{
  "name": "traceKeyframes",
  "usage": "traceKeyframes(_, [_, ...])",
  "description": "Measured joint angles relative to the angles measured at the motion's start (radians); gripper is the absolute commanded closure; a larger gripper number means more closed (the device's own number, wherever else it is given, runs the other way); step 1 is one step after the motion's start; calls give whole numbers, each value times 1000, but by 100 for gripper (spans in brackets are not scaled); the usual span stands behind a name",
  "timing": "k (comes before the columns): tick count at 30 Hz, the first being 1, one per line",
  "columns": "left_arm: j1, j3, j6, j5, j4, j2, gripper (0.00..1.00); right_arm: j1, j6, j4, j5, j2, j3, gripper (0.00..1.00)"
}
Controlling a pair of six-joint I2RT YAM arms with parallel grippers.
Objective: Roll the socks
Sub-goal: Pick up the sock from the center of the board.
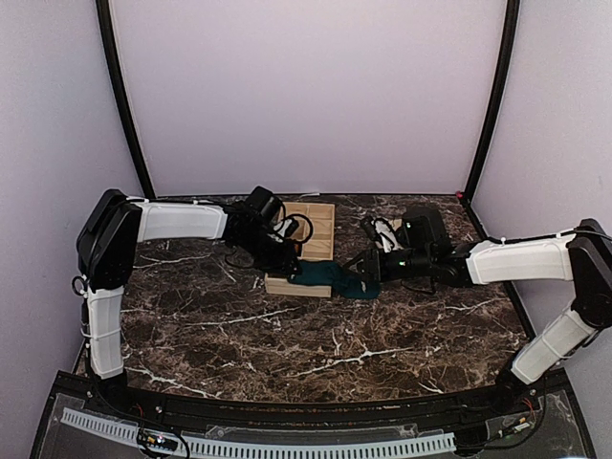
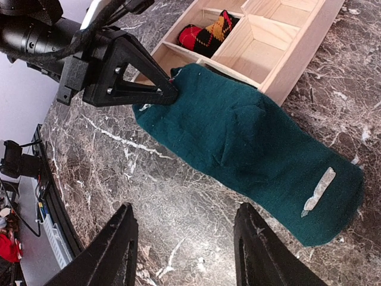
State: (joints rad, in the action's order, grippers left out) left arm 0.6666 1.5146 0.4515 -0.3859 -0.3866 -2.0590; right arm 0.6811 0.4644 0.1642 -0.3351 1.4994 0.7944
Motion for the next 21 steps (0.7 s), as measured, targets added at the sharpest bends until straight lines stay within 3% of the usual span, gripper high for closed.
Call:
traceKeyframes(1, [0, 0, 2, -3, 3, 0, 100, 0, 0, 0, 1, 0, 0, 50])
traceKeyframes(15, [0, 0, 17, 8, 19, 16, 100, 0, 0, -2, 19, -11, 0, 50])
traceKeyframes(21, [10, 0, 40, 51, 19, 103, 100, 0, 0, 0, 20, -26, 0, 50])
